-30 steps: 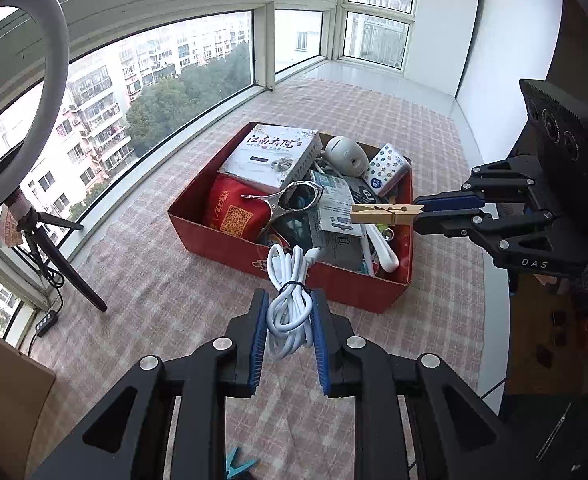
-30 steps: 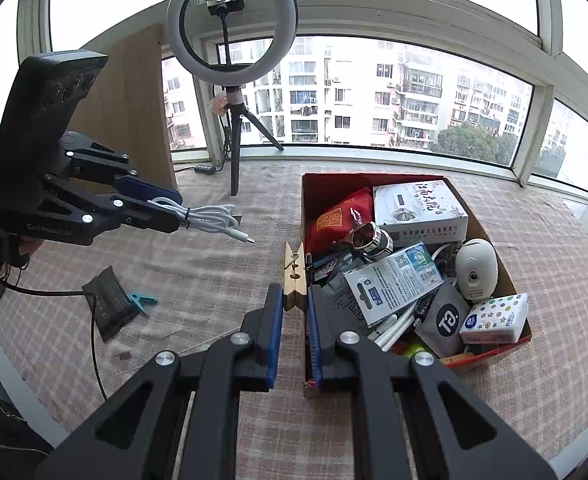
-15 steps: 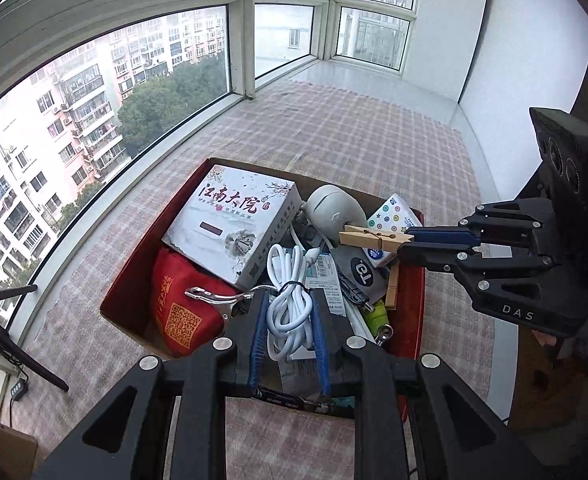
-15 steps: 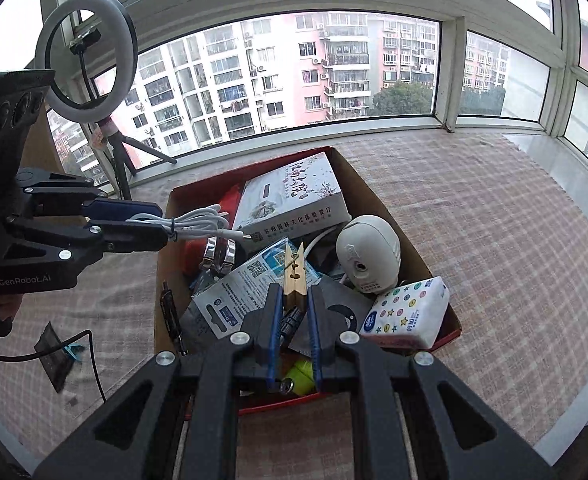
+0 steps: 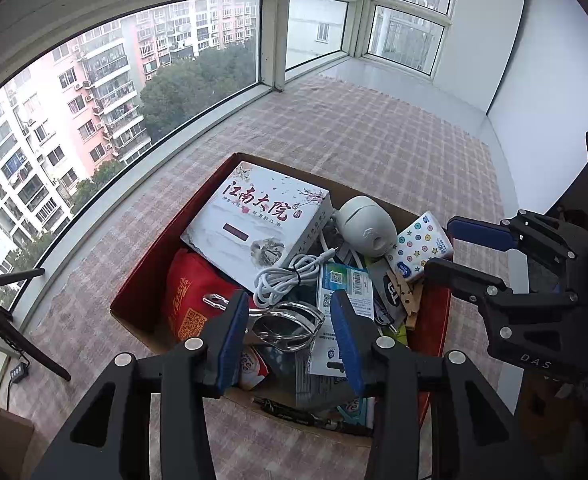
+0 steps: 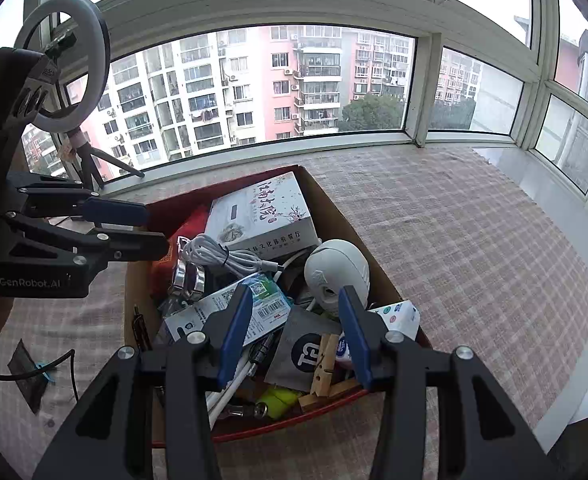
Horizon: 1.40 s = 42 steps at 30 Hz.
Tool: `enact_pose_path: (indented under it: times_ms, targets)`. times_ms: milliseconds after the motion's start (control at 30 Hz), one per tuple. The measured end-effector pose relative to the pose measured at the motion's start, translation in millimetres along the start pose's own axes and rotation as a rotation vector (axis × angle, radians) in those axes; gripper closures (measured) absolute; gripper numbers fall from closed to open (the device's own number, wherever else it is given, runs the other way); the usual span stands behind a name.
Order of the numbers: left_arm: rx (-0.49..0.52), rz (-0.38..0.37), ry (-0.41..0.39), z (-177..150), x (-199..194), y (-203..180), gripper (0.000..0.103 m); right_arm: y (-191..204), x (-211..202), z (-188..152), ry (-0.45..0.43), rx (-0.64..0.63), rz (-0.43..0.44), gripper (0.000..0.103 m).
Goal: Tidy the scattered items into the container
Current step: 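Lower the cable and wooden clothespin into the red box and open both tools, then withdraw both tools from the box toward the clear strip and pouch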
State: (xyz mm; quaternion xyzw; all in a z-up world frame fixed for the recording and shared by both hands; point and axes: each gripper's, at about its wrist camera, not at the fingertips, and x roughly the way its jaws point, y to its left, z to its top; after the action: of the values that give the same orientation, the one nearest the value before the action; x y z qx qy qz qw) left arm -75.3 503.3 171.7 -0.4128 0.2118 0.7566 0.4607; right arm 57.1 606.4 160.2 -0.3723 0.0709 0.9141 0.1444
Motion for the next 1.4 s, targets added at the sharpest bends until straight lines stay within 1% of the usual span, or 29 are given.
enact_pose_path:
  times_ms: [133, 300, 367, 500, 667, 800, 900, 967, 1133, 1267, 1400]
  targets:
    - [0.007, 0.011, -0.016, -7, -18, 9, 0.063, 5, -4, 3, 0.001, 0.006, 0.02, 0.059]
    - [-0.002, 0.036, -0.05, -21, -59, 31, 0.063, 18, -22, 5, -0.012, 0.01, 0.063, 0.059]
    - [-0.01, 0.054, -0.064, -30, -77, 42, 0.063, 25, -32, 7, -0.016, 0.016, 0.094, 0.056]
    - [-0.037, 0.092, -0.071, -56, -106, 66, 0.063, 47, -48, 7, -0.02, 0.003, 0.165, 0.055]
    - [-0.037, 0.138, -0.06, -110, -135, 88, 0.063, 82, -58, -1, 0.004, -0.037, 0.233, 0.054]
    - [-0.047, 0.164, -0.015, -164, -151, 100, 0.063, 117, -57, -17, 0.02, -0.109, 0.27, 0.054]
    - [-0.06, 0.198, 0.018, -208, -159, 107, 0.063, 142, -52, -33, 0.046, -0.146, 0.307, 0.054]
    - [-0.079, 0.216, 0.044, -237, -163, 111, 0.063, 156, -48, -44, 0.065, -0.163, 0.326, 0.054]
    - [-0.163, 0.215, 0.102, -298, -166, 121, 0.063, 186, -37, -75, 0.122, -0.204, 0.371, 0.054]
    - [-0.204, 0.197, 0.119, -327, -162, 122, 0.063, 211, -32, -98, 0.156, -0.28, 0.4, 0.054]
    - [-0.185, 0.192, 0.135, -332, -150, 116, 0.063, 234, -27, -117, 0.184, -0.359, 0.424, 0.054]
